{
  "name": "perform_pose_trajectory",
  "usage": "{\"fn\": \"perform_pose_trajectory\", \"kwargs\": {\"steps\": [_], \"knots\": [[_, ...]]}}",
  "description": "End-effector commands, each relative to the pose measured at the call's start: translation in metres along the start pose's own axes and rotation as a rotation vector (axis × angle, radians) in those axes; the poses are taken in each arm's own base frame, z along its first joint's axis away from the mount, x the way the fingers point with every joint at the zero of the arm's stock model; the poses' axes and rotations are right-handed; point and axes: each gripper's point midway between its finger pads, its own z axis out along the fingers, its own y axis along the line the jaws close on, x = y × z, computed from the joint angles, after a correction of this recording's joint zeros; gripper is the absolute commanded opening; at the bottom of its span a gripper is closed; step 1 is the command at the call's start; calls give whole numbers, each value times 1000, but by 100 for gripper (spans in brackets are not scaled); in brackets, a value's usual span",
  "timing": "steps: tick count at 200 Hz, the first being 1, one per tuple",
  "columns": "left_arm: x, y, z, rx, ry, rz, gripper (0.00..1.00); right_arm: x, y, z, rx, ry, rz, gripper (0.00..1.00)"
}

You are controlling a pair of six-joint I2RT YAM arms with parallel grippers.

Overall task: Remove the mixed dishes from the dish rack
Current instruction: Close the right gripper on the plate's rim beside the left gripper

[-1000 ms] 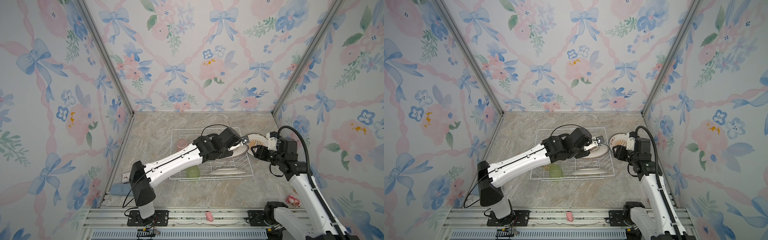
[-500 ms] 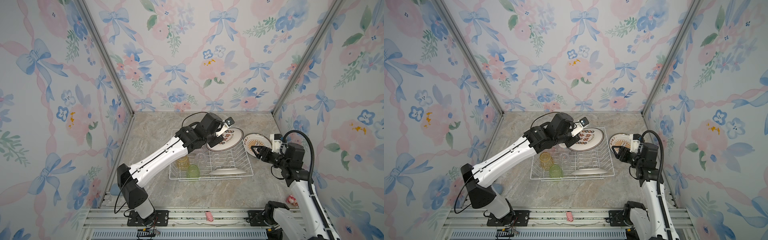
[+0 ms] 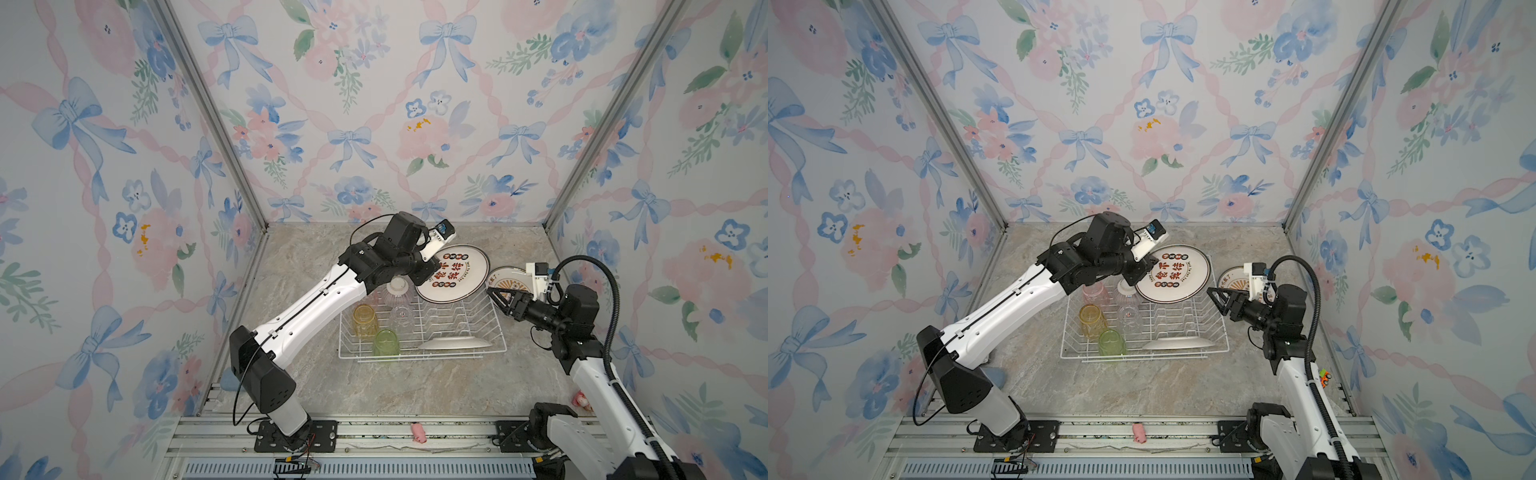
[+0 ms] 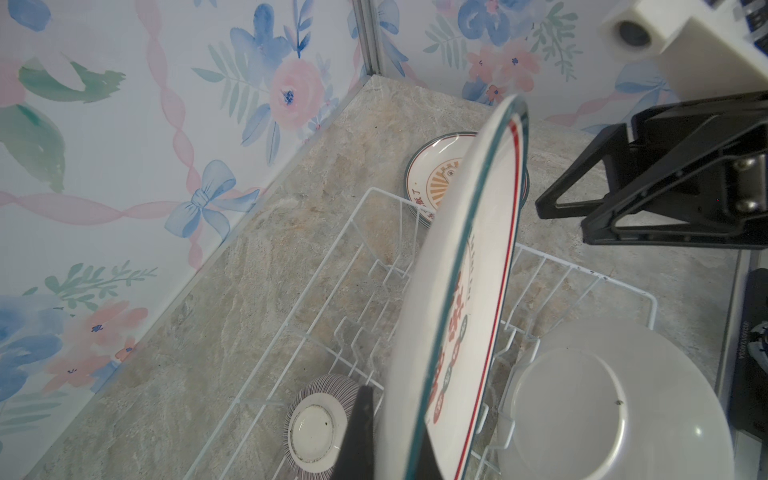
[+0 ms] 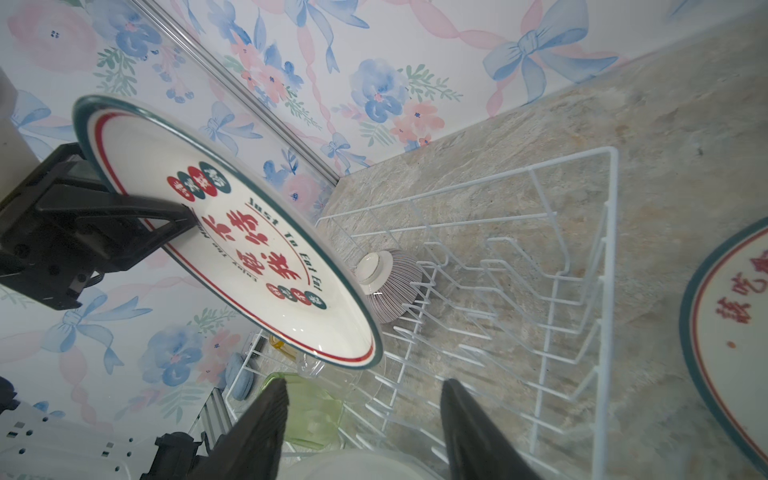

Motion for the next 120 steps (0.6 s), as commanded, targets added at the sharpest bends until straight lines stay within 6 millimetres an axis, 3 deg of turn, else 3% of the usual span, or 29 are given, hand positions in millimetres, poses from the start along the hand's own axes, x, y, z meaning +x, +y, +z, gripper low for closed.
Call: {"fn": "perform_pose_trajectory", "kwargs": {"steps": [1, 120], "knots": [[-23, -9, -16, 78, -110, -35, 0, -3, 11, 5, -77, -16, -21, 61], [-21, -3, -21, 250, -195, -133, 0, -13, 33, 20, -250, -32, 7, 56]]}}
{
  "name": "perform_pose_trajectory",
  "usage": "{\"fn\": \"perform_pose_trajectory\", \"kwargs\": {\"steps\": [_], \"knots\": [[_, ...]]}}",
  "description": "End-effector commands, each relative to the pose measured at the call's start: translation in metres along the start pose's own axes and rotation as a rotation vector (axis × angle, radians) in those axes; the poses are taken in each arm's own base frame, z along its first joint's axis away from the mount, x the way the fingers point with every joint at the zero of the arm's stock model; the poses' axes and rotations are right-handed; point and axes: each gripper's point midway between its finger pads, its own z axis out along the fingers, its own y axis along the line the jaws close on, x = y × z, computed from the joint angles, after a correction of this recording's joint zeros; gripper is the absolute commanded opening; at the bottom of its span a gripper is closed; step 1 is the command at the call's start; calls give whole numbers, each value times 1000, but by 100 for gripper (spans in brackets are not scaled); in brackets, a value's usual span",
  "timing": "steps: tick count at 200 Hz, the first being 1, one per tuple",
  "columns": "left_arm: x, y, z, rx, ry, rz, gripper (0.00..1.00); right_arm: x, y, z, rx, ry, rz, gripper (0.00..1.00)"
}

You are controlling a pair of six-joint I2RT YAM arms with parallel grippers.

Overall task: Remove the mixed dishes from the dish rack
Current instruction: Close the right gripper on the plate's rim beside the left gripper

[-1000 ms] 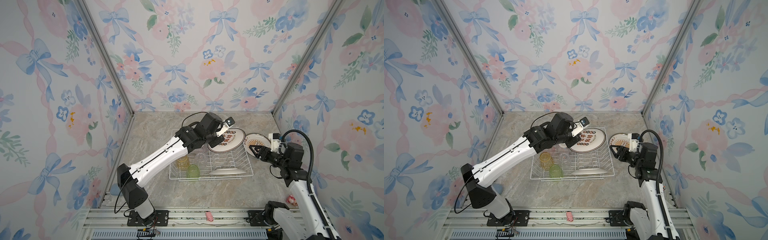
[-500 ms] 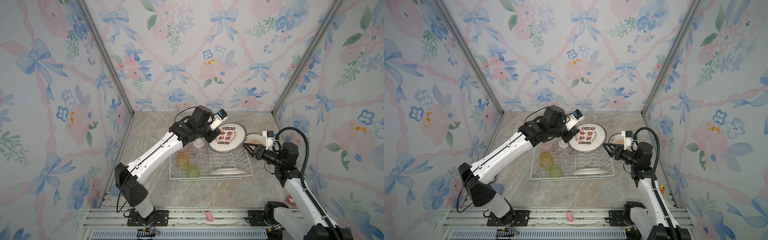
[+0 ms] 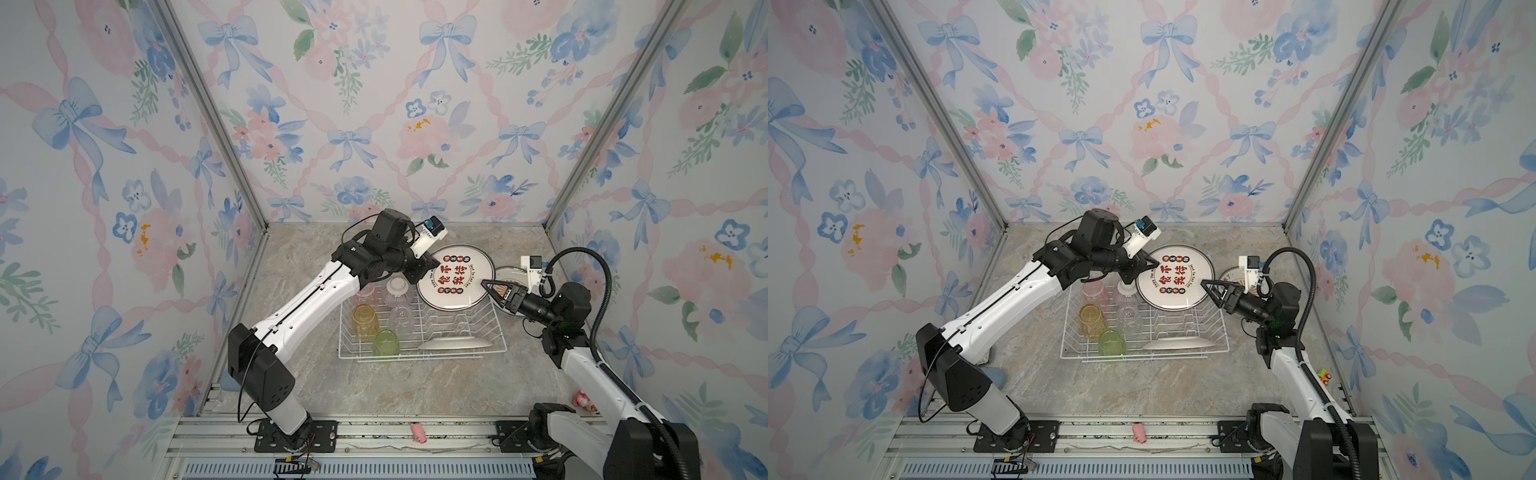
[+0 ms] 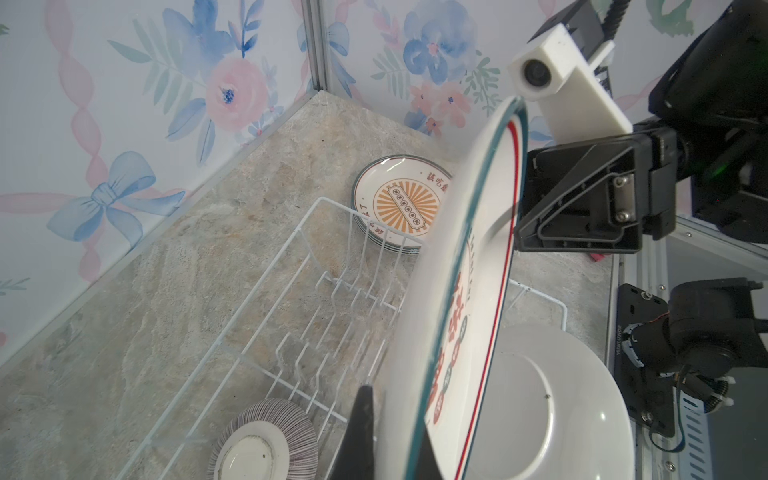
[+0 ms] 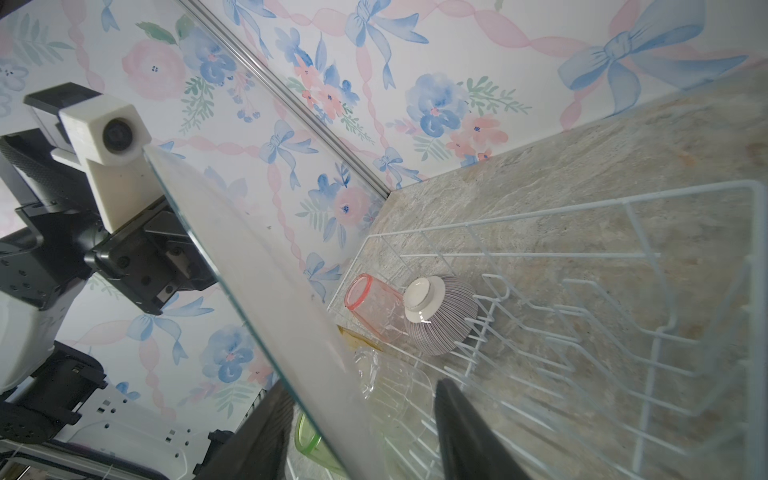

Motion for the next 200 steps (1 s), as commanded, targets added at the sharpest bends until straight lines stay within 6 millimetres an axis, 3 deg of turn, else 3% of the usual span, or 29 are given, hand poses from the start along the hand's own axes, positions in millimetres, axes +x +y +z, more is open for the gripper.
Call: {"fn": "perform_pose_trajectory", "kwargs": {"steps": [1, 71, 200], "knots": [[-30, -12, -22, 67, -128, 7, 0, 0, 14, 3, -69, 3, -28, 56], [-33, -16, -20, 156, -177, -28, 0, 3, 20, 10, -103, 28, -26, 47], [-27, -13, -15, 169, -174, -51, 0, 0, 23, 10, -88, 22, -27, 17]]}}
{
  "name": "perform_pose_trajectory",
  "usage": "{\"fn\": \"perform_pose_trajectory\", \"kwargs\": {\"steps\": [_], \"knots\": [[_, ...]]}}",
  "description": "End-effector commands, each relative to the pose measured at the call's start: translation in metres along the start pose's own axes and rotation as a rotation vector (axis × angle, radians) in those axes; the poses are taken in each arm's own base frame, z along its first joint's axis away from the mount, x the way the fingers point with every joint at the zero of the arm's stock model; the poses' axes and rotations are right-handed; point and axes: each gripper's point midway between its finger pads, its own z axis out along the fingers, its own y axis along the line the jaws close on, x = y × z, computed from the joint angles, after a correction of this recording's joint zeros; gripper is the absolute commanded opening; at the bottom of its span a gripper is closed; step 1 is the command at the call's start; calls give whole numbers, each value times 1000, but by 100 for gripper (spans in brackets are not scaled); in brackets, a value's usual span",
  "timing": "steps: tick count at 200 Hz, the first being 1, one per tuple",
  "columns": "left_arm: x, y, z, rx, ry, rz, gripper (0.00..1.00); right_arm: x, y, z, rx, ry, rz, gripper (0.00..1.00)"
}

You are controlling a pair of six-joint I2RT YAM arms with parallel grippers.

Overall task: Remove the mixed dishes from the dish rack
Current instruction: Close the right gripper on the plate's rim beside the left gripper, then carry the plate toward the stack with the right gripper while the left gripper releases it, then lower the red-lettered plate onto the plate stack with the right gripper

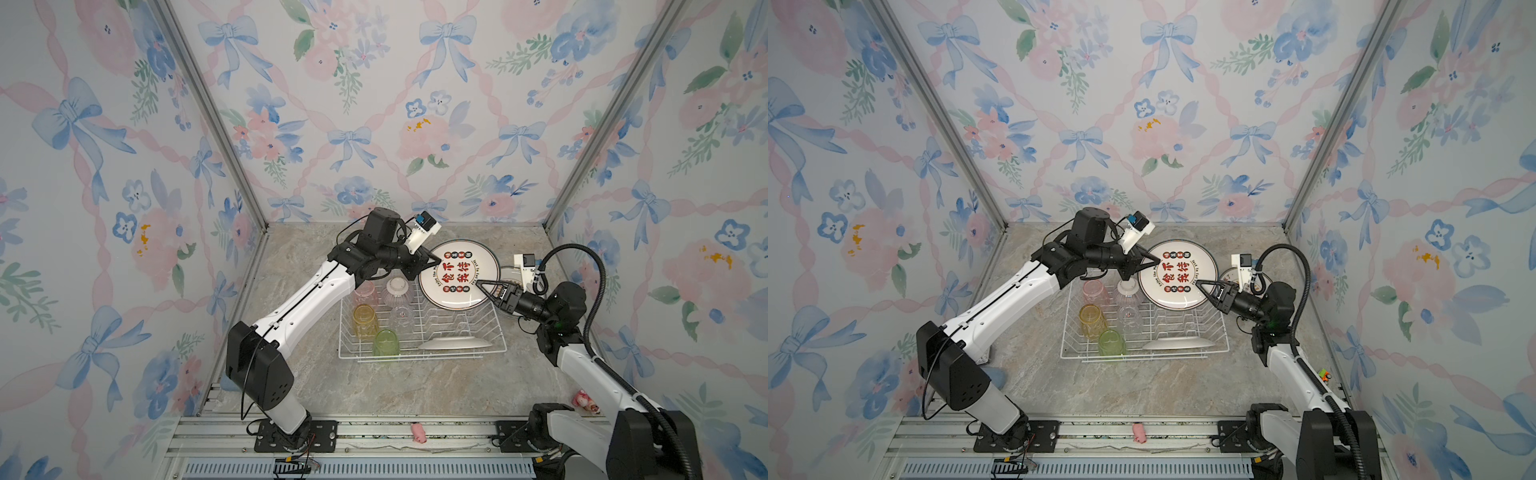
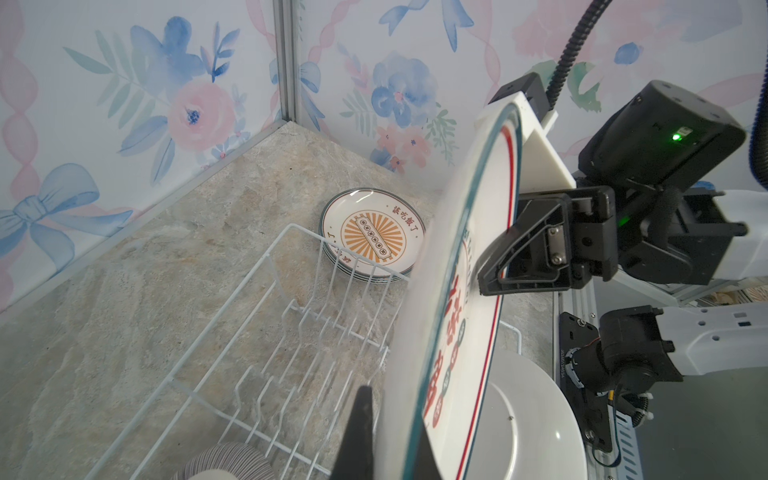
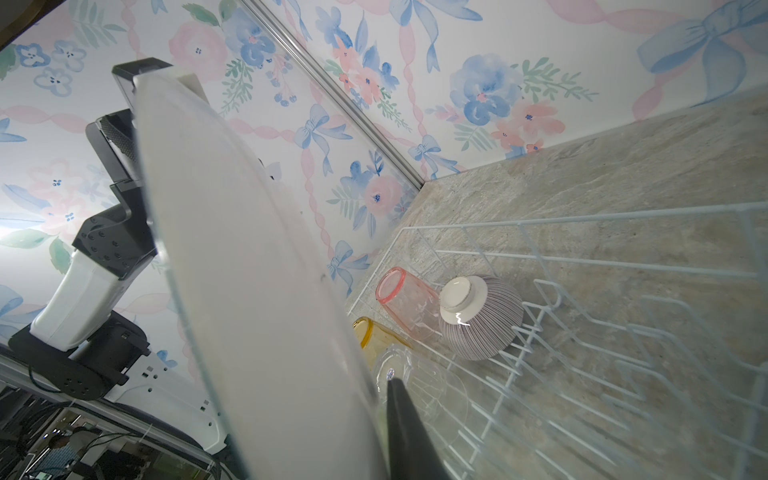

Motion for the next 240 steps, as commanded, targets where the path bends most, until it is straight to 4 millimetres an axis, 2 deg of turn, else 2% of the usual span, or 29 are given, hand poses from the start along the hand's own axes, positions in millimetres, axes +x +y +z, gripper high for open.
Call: {"fn": "perform_pose_trajectory", "kwargs": {"steps": [1, 17, 42, 61, 74, 76, 84, 127, 158, 203, 240], "knots": [[-20, -15, -14, 53, -73, 38, 0, -5, 5, 0, 5, -12, -11, 17], [-18, -13, -13, 42, -69, 36, 0, -6, 5, -1, 17, -16, -13, 13], [-15, -11, -13, 26, -63, 33, 19, -7, 2, -2, 47, -20, -9, 6], [-12, -10, -14, 13, -60, 37, 33, -9, 3, -3, 62, -25, -12, 4], [-10, -10, -16, 3, -58, 43, 38, -10, 2, -4, 77, -31, -13, 3], [-10, -9, -16, 1, -58, 43, 42, -10, 2, -5, 80, -31, -13, 3], [-11, -9, -19, -8, -61, 49, 47, -11, 1, -5, 95, -34, -11, 2], [-11, -5, -38, -109, -76, 75, 48, -18, -16, -19, 238, -55, 11, 0], [4, -3, -47, -205, -58, 87, 48, -31, -30, -40, 306, -116, 61, 0], [33, -25, -39, -289, 12, 180, 48, -53, -63, -90, 472, -223, 159, 0], [48, -32, -33, -358, 55, 236, 48, -57, -92, -133, 591, -312, 246, 0]]}}
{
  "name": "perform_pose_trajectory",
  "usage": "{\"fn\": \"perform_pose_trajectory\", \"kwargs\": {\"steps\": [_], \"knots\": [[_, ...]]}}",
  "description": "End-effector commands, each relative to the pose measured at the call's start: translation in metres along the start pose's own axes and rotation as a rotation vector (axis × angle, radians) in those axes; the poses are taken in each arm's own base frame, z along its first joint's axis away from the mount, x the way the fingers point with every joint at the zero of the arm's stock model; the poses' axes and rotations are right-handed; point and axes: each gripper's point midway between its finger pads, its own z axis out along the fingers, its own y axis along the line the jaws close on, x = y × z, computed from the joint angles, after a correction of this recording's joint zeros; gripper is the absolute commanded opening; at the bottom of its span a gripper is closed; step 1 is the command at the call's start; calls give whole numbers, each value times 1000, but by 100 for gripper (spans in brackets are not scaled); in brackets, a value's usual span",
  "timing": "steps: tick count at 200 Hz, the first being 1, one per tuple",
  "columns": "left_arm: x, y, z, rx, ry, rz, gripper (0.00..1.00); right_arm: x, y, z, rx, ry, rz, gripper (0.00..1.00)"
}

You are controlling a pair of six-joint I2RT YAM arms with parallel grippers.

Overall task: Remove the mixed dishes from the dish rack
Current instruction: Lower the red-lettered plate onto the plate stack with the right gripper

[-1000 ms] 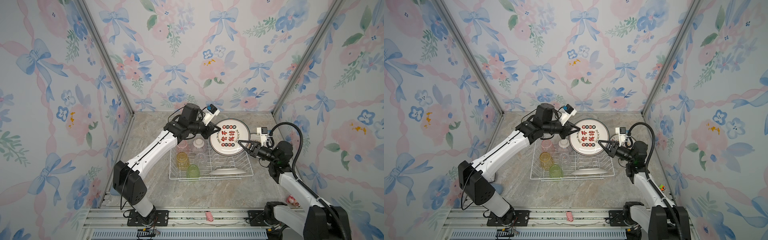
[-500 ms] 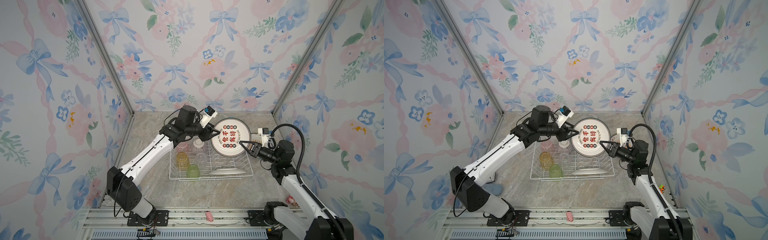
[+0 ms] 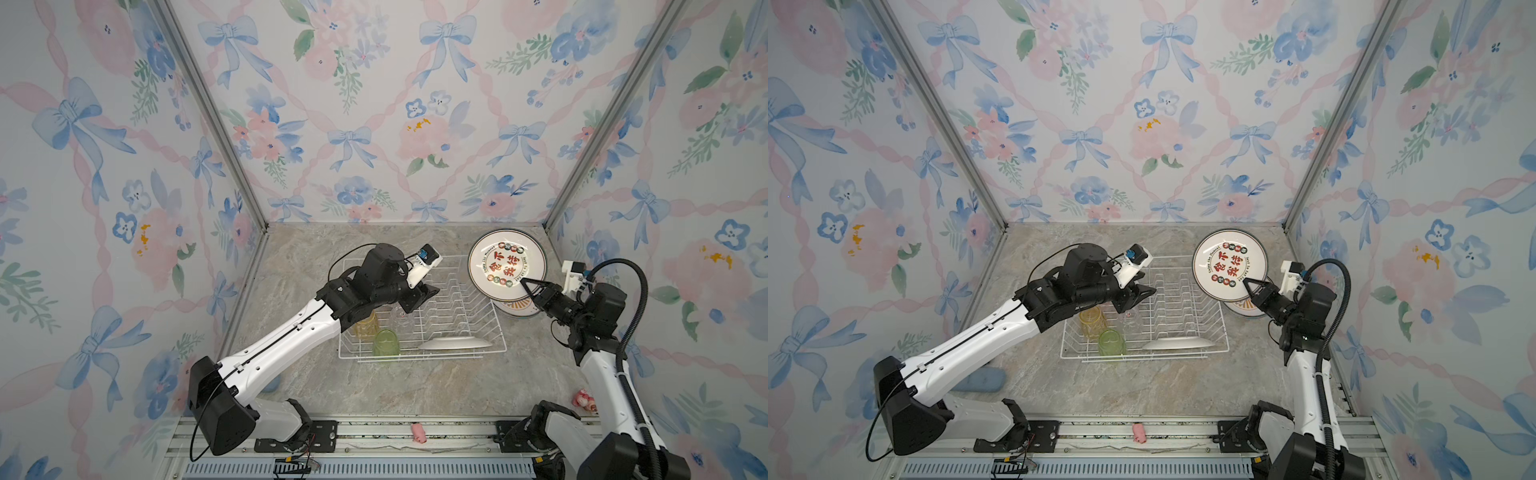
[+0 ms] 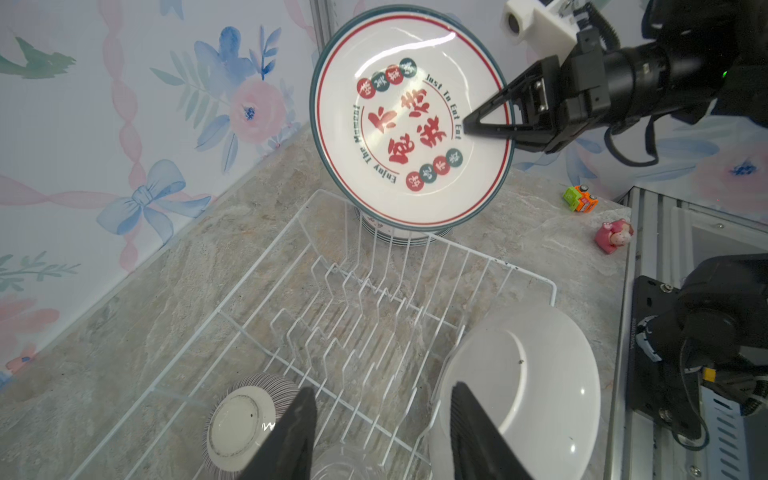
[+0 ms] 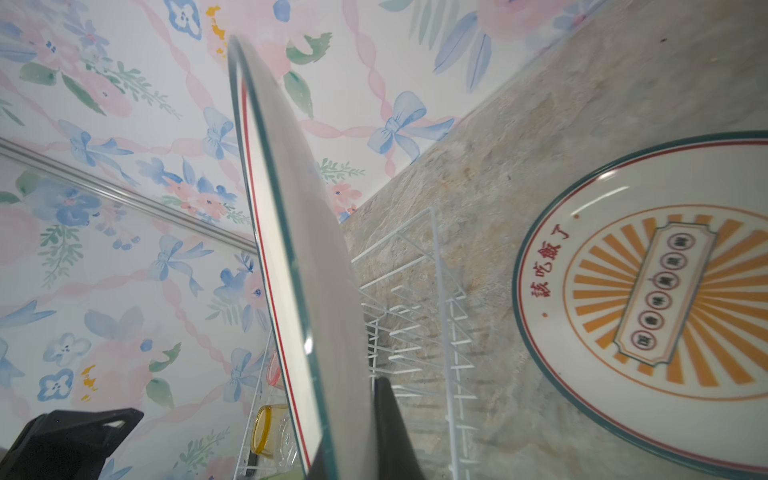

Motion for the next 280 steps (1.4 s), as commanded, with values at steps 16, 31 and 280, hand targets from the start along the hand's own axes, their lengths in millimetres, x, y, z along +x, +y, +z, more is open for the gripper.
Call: {"fn": "perform_pose_trajectory", "kwargs": {"steps": [16, 31, 280], "knots": [[9, 9, -3, -124, 26, 40, 48, -20, -22, -17, 69, -66, 40, 0], [14, 8, -1, -123, 37, 29, 49, -25, -35, -20, 97, -83, 64, 0], [38, 3, 28, -85, 113, 79, 50, -2, -165, 8, 369, 0, 282, 0]]}}
